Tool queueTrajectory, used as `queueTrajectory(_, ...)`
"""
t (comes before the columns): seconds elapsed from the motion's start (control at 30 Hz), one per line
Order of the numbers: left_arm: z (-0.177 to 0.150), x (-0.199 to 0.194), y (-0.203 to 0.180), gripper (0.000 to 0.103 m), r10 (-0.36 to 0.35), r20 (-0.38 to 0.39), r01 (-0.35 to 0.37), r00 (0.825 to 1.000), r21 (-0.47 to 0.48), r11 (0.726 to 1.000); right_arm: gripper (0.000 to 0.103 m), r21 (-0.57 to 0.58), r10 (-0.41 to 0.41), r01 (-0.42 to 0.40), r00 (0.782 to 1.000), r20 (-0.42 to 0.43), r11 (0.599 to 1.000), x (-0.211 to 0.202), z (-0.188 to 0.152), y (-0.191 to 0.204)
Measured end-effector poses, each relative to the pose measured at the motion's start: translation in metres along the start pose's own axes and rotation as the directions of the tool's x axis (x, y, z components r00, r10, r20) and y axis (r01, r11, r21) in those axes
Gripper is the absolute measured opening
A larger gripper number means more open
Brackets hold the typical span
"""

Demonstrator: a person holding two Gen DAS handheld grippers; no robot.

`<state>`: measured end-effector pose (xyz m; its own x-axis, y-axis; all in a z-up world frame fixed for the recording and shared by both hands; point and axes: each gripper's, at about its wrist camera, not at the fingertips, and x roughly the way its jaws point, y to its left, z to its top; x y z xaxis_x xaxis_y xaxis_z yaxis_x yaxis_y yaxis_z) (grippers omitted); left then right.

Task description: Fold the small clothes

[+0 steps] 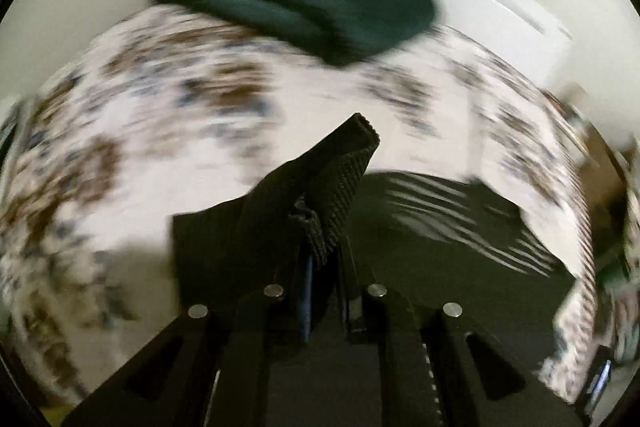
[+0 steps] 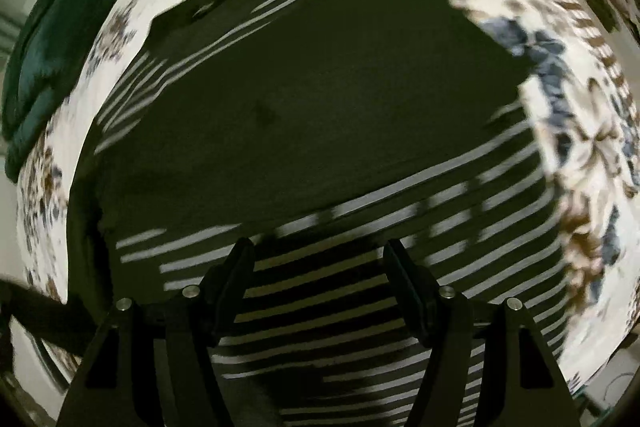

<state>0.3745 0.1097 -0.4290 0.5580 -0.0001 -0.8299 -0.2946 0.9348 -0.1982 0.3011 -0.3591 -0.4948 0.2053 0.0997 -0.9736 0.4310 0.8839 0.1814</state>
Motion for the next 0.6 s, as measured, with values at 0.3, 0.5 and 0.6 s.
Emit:
queueTrajectory(0.3, -0.05, 0.019, -0.21, 0.01, -0.189, -0.114, 0.212, 0.975, 0.246, 0.946, 0.069, 0.07, -0.049, 0.047, 0.999, 0.016, 0.996, -0.022, 0.028, -0.083)
queueTrajectory(0.5, -0.058, 0.013, -0.202, 0.053, -0.117, -0.091, 0.138, 0.989, 0.279, 0.95, 0.069, 0.076, 0.012, -0.011, 1.0, -0.014, 0.997, -0.037, 0.029, -0.117)
queueTrajectory(0.6, -0.058, 0.01, -0.156, 0.096, 0.003, -0.04, 0.008, 0.999, 0.263, 0.965, 0.07, 0.08, 0.077, -0.075, 0.997, -0.015, 0.994, -0.044, 0.035, -0.113)
